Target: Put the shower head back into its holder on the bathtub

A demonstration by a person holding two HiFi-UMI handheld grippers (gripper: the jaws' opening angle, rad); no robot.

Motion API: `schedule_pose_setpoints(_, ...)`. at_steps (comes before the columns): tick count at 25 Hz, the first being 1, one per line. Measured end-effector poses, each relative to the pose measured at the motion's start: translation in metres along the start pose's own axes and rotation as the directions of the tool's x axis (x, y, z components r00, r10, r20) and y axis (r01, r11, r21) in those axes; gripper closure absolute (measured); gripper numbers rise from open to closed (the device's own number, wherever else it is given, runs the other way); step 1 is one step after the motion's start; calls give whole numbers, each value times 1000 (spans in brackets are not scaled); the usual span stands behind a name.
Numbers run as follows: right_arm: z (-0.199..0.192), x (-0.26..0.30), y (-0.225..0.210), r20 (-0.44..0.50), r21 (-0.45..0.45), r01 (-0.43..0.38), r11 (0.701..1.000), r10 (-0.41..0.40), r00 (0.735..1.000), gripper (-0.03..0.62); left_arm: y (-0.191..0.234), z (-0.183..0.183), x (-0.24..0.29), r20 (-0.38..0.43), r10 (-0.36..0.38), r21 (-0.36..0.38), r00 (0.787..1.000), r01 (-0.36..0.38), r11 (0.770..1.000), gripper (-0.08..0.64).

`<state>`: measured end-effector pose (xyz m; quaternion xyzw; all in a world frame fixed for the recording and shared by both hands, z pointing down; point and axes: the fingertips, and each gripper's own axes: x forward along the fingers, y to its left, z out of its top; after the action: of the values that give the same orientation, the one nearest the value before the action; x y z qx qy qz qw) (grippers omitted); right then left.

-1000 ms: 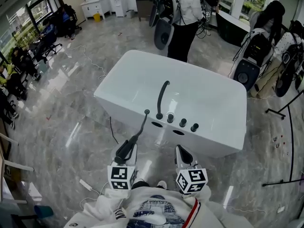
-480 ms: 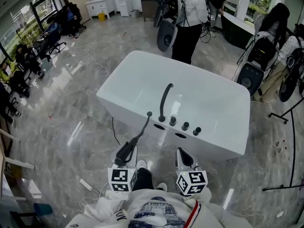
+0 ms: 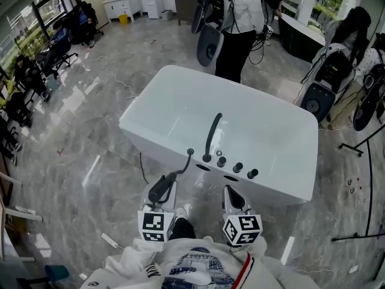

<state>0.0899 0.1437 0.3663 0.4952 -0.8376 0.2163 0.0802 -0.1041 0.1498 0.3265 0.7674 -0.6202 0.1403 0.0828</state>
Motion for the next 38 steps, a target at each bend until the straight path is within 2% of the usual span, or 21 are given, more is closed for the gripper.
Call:
schedule_pose_setpoints(11,25,43,3,6,8,44,999,-44,999,586,28,45,38,61,-55,33,997,53,998,420)
schedule_pose_setpoints(18,44,62,9,37,-1,77,997,-77,996,586,43,57,57,78,-95,41,992,92,995,420)
schedule_pose_setpoints(38,56,117,27,51,-2,208,978,-208,977,586,86,39,107,43,-240,32,970,239,971,420)
